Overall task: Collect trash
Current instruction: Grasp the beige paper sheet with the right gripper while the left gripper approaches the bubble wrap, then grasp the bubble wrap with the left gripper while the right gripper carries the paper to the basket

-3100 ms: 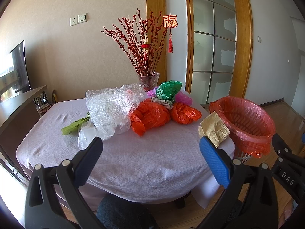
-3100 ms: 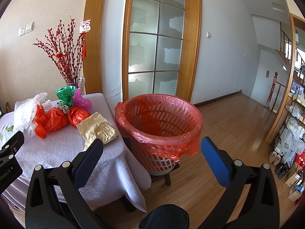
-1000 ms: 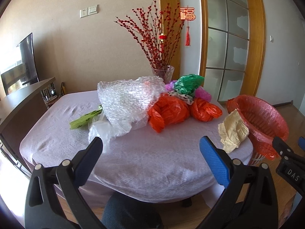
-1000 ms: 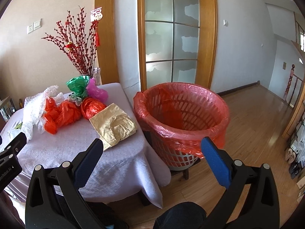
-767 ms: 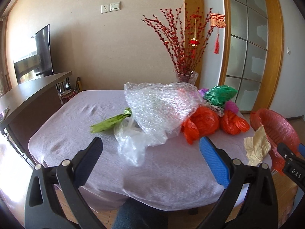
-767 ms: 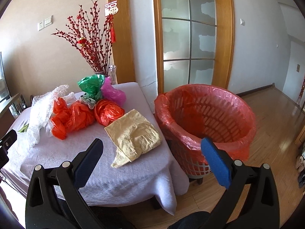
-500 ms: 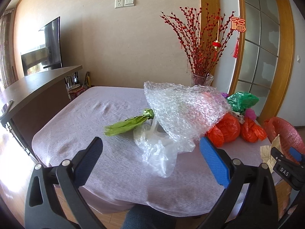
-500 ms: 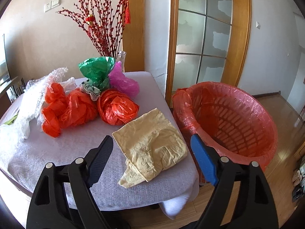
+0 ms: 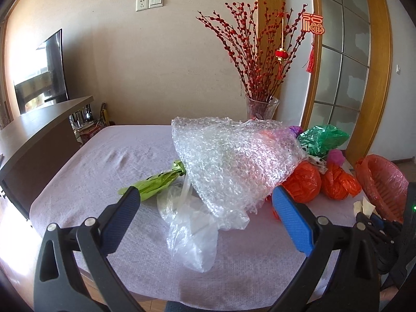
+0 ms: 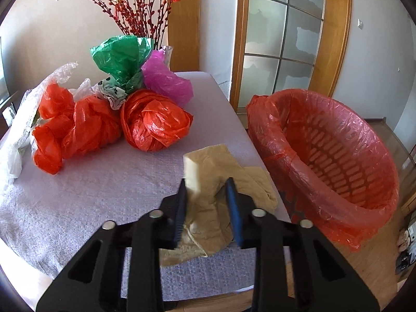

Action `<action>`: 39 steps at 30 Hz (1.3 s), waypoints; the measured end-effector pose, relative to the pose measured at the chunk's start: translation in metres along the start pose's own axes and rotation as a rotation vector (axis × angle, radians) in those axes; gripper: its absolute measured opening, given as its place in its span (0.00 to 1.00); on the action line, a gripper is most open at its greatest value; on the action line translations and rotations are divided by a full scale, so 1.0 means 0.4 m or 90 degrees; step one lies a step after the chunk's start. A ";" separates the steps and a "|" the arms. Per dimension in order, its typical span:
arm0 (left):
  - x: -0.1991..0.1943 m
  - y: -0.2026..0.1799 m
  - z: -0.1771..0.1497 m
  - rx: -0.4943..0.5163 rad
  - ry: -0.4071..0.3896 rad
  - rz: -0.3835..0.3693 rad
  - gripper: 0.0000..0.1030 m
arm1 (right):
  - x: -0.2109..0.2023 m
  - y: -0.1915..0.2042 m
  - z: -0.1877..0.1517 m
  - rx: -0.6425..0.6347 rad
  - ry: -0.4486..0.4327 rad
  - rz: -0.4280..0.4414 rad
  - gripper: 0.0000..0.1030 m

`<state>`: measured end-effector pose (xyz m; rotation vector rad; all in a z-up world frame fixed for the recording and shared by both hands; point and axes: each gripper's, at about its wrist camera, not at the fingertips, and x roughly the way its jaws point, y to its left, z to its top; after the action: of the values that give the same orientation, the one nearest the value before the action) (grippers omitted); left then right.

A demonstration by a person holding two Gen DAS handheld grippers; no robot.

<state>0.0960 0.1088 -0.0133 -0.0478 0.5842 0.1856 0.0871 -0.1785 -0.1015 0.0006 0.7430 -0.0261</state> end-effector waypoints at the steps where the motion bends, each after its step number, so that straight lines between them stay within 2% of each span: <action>1: 0.010 -0.008 0.007 0.003 0.003 0.000 0.96 | -0.003 0.000 -0.001 0.000 0.000 0.002 0.15; 3: 0.031 -0.023 0.019 0.009 0.010 -0.002 0.96 | -0.010 -0.002 -0.004 0.004 0.000 0.007 0.11; 7: 0.093 -0.051 0.035 0.033 0.044 0.018 0.96 | -0.013 -0.013 -0.007 0.013 0.003 0.016 0.11; 11: 0.125 -0.022 0.045 0.006 0.068 0.020 0.96 | -0.013 -0.020 -0.008 0.010 0.004 0.021 0.11; 16: 0.111 -0.024 0.054 0.003 0.050 -0.003 0.96 | -0.013 -0.015 -0.011 0.003 0.001 0.019 0.11; 21: 0.092 -0.102 0.064 0.038 0.035 -0.039 0.96 | -0.019 -0.020 -0.012 0.011 0.003 0.026 0.11; 25: 0.097 -0.169 0.074 0.076 0.023 -0.035 0.96 | -0.035 -0.026 -0.012 0.009 -0.001 0.028 0.11; 29: 0.142 -0.206 0.078 0.098 0.039 0.000 0.84 | -0.047 -0.031 -0.010 0.010 -0.004 0.030 0.11; 32: 0.171 -0.213 0.071 0.103 0.059 0.012 0.70 | -0.054 -0.037 -0.010 0.011 -0.006 0.031 0.11; 35: 0.176 -0.205 0.070 0.096 0.065 -0.004 0.48 | -0.063 -0.043 -0.009 0.010 -0.011 0.031 0.11; 36: 0.174 -0.199 0.071 0.090 0.066 -0.014 0.34 | -0.065 -0.046 -0.008 0.011 -0.012 0.031 0.11; 38: 0.172 -0.186 0.073 0.078 0.071 -0.036 0.12 | -0.071 -0.049 -0.006 0.011 -0.017 0.031 0.11; 39: 0.172 -0.179 0.075 0.072 0.076 -0.052 0.06 | -0.075 -0.051 -0.005 0.012 -0.019 0.031 0.11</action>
<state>0.1822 0.0523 -0.0267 0.0272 0.7096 0.0701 0.0631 -0.1982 -0.0827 0.0366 0.7131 0.0132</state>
